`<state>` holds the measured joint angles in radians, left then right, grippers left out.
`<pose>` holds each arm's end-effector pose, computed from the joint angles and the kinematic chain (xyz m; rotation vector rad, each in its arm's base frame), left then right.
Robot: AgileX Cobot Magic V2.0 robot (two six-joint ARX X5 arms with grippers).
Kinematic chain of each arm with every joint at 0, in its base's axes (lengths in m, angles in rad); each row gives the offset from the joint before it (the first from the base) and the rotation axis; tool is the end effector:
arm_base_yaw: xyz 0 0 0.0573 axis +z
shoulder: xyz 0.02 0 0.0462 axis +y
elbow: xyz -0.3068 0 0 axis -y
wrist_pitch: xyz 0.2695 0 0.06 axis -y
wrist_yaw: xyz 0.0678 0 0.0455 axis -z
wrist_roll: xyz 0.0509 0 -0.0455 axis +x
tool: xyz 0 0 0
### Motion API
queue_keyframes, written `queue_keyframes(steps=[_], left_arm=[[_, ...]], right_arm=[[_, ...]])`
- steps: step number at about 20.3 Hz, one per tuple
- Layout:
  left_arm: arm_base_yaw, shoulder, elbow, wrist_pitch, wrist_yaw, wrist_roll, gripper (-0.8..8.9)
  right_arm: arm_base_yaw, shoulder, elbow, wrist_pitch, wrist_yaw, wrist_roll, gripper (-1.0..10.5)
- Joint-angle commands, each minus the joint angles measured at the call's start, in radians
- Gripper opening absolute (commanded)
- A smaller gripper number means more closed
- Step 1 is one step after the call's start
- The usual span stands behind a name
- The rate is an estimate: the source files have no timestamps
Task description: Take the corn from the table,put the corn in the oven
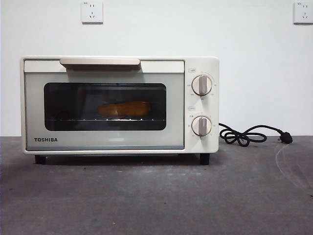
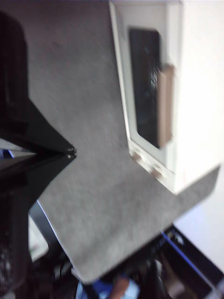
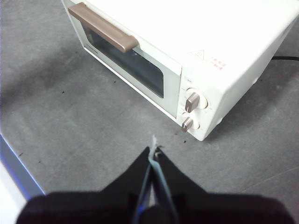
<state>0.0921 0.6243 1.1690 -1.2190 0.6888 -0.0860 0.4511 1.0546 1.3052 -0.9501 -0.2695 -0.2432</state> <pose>0.0569 -0.0272 0.4069 -0.3411 0.6581 -0.5471 0.1779 0.1012 0.4200 -0.2876 0.6247 0.7745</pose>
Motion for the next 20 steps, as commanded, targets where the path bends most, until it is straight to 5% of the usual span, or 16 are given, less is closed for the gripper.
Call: queue_keyframes(steps=[1,5,20], left_arm=[[-0.005,-0.038,0.0,-0.059,-0.113,0.014,-0.08],[-0.005,-0.071,-0.001,-0.103,-0.22,0.015,-0.08],[-0.005,-0.025,0.0,-0.092,-0.218,0.009,-0.04]], right_arm=[[-0.001,0.003,-0.001,0.001,-0.004,0.018,-0.1],[-0.001,0.003,-0.001,0.0,-0.004,0.032,-0.1],[-0.001,0.003,0.0,0.01,0.002,0.04,-0.1]])
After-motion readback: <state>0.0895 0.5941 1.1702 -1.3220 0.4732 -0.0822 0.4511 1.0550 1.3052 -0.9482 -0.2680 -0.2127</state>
